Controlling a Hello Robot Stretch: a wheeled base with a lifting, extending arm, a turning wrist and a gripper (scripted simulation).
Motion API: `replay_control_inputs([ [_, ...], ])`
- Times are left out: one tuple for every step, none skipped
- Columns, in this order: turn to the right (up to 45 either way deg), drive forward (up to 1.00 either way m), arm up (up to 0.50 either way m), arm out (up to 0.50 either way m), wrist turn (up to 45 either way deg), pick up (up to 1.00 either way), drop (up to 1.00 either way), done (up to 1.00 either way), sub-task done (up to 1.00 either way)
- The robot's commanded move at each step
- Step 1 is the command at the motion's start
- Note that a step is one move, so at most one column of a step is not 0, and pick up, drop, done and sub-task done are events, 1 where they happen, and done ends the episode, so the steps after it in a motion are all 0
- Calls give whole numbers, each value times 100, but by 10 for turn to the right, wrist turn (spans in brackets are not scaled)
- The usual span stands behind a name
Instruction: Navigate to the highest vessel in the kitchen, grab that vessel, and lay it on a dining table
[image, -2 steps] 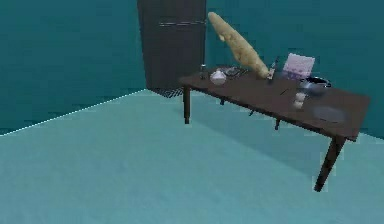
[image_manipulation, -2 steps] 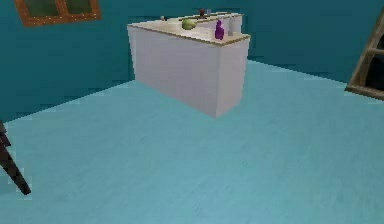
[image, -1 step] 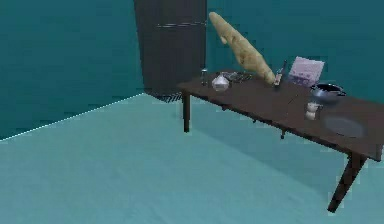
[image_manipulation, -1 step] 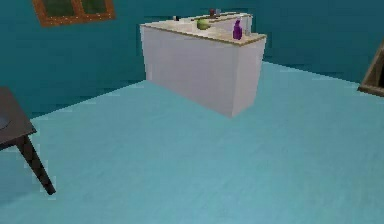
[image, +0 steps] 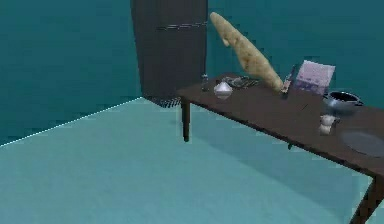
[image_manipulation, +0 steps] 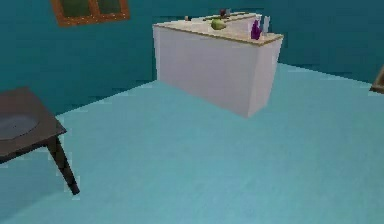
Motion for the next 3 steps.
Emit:
replay_control_inputs([
  [240,0,0,0,0,0,0,0,0],
  [0,85,0,0,0,0,0,0,0],
  [450,0,0,0,0,0,0,0,0],
])
